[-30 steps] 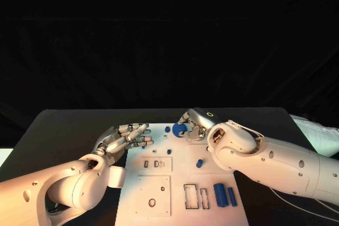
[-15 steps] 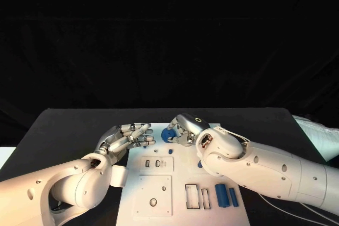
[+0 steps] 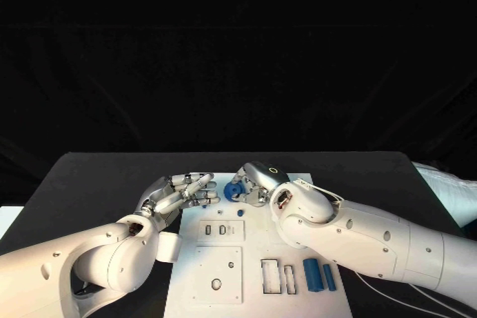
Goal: Assemble the parts on the task board
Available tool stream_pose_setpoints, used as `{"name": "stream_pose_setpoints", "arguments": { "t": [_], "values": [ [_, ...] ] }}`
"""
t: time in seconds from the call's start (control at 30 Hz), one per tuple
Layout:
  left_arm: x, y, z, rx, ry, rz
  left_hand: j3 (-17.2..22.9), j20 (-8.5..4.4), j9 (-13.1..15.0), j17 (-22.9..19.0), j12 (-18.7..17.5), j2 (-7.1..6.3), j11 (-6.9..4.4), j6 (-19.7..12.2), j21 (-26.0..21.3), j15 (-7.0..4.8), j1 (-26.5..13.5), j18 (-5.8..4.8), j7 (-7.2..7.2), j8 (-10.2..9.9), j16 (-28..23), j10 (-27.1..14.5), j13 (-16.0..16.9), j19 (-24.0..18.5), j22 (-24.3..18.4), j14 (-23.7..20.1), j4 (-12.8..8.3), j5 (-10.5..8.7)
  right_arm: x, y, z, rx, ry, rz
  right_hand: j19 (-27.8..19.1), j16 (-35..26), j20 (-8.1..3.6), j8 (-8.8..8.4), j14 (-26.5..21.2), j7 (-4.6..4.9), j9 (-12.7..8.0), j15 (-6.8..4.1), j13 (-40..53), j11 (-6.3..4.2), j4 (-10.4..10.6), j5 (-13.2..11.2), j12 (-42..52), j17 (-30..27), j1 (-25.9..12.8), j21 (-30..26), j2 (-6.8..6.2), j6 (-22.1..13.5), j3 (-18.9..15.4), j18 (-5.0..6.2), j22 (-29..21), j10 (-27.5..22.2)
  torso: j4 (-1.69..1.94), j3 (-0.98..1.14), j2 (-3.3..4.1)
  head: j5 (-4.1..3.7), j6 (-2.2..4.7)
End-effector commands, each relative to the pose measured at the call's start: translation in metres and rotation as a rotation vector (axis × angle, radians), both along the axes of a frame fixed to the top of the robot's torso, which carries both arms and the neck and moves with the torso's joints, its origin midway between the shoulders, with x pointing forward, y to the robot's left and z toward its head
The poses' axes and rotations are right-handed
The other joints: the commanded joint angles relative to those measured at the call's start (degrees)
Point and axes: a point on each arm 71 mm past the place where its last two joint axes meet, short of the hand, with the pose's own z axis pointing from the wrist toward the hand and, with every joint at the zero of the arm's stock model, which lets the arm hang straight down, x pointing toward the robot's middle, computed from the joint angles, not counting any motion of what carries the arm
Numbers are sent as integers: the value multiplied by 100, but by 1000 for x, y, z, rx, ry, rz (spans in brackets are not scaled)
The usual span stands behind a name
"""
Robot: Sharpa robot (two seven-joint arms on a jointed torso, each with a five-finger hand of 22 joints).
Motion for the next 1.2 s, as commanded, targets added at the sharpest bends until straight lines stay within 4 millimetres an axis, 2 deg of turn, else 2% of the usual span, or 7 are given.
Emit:
{"name": "stream_pose_setpoints", "arguments": {
  "t": [0.03,0.37,0.6,0.7,0.9,1.1,1.2],
  "values": [
    [0,-2,1,-9,0,-16,-7,-11,-4,5,-21,-1,-6,-46,-33,23,49,67,1,-28,-29,-42,-6,38,-7,-22,-41,-13,1,-2,-4,-18,-1,-13,145,9,11,-46,438,1,195,20,564,55,8,36,-48,695,-61,28,-23,-20,62,-67,862,52,-4,4,-1,3,0],
    [0,-3,0,-8,8,-23,-6,-10,-8,14,-35,0,5,-68,-45,29,48,64,14,-38,-40,-65,-11,37,-8,-32,-62,-16,2,0,-3,-11,-1,-38,70,-50,113,-146,413,147,88,135,380,192,78,-340,-351,600,-364,-16,-253,-520,52,-45,768,-96,-4,9,-1,-3,22],
    [-1,-3,0,-8,9,-23,-7,-8,-10,17,-40,-2,9,-78,-50,32,46,63,19,-42,-46,-74,-13,35,-9,-38,-69,-17,3,0,-5,-21,22,-37,35,-84,194,-124,401,219,4,207,229,266,439,-155,-581,551,-722,-41,-461,-874,-318,-33,725,-204,-7,6,2,3,11],
    [-1,-3,0,-8,9,-24,-8,-8,-10,19,-43,-2,11,-83,-53,34,44,63,21,-43,-48,-79,-14,34,-9,-40,-72,-17,3,0,-6,-28,37,-33,43,-76,200,-83,406,201,24,203,251,256,618,51,-548,568,-899,-39,-408,-772,-519,-35,736,-186,-11,9,3,-3,5],
    [-1,-3,0,-8,9,-24,-8,-7,-11,20,-44,-2,12,-85,-54,34,43,62,22,-44,-49,-80,-14,33,-9,-41,-73,-17,3,-2,-6,-12,43,-40,60,-64,184,-76,412,171,29,183,285,233,628,348,-502,591,-1166,-32,-239,-664,-753,-39,758,-163,-3,7,0,-7,11],
    [-1,-1,0,-7,8,-21,-9,-6,-11,22,-47,-2,15,-91,-58,37,41,62,24,-46,-53,-87,-15,32,-10,-45,-78,-17,-3,-18,6,113,-40,-37,101,-37,169,-85,424,157,26,168,322,215,574,496,-449,638,-1031,-9,-151,-620,-766,-51,812,-135,-21,16,-8,1,25],
    [-1,0,0,-7,7,-18,-9,-6,-11,22,-47,-2,15,-91,-58,37,41,62,24,-46,-53,-87,-15,32,-10,-45,-78,-17,-8,-37,14,172,-61,-19,106,-33,162,-91,425,154,23,162,319,209,495,505,-458,645,-844,-6,-127,-607,-735,-53,821,-140,-53,23,-15,2,32]
  ]
}}
